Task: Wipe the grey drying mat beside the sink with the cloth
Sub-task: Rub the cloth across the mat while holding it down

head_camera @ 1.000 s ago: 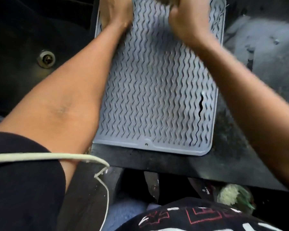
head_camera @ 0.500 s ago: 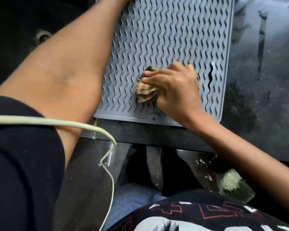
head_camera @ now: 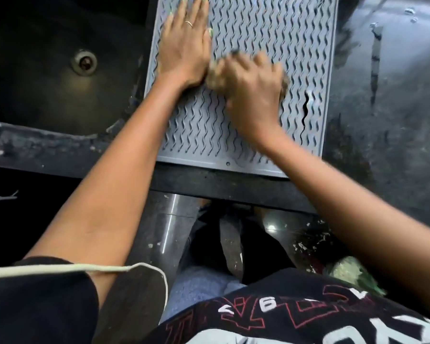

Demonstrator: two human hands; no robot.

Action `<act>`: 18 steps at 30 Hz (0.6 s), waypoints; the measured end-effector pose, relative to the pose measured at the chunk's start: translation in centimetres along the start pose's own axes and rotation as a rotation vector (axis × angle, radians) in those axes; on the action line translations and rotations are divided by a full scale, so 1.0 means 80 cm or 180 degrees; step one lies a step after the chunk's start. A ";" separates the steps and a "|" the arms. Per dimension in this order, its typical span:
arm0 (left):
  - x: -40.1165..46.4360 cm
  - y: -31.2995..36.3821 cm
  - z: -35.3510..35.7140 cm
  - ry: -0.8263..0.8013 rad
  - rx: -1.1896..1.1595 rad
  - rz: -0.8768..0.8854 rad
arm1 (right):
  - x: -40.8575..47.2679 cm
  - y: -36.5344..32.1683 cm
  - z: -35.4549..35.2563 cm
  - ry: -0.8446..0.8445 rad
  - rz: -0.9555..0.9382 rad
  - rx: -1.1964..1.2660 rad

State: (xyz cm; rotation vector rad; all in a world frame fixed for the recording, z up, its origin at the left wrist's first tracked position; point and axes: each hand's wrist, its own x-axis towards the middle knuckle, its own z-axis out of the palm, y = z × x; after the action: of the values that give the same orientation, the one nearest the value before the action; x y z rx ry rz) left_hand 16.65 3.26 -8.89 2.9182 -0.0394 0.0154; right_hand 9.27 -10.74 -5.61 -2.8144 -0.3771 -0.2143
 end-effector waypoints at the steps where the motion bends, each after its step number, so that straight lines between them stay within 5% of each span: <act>1: 0.000 0.000 -0.001 -0.0018 -0.0028 -0.0026 | -0.036 -0.007 -0.006 0.0015 -0.0152 0.0055; 4: -0.005 0.003 -0.003 0.0000 -0.0031 -0.0045 | -0.106 -0.019 -0.031 -0.0198 -0.0495 0.0422; 8: -0.006 0.005 -0.007 -0.0102 0.0007 -0.0020 | -0.048 -0.004 -0.050 -0.0342 0.0086 0.1479; 11: -0.015 0.002 -0.008 -0.0199 0.0035 0.0026 | 0.028 0.015 -0.037 0.0116 0.0366 0.0944; 13: -0.029 0.000 -0.008 -0.0182 -0.0034 0.0066 | 0.057 0.022 -0.018 -0.0033 0.0389 0.0230; 18: -0.046 -0.004 -0.003 -0.0136 -0.0073 0.0136 | 0.001 0.000 0.002 0.0222 0.0035 -0.0167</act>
State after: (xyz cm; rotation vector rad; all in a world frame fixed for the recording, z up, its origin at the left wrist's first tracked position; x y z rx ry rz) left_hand 12.99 3.69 -8.73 2.8942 -0.1081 -0.0403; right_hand 9.33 -10.67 -5.73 -2.8507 -0.3452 -0.3234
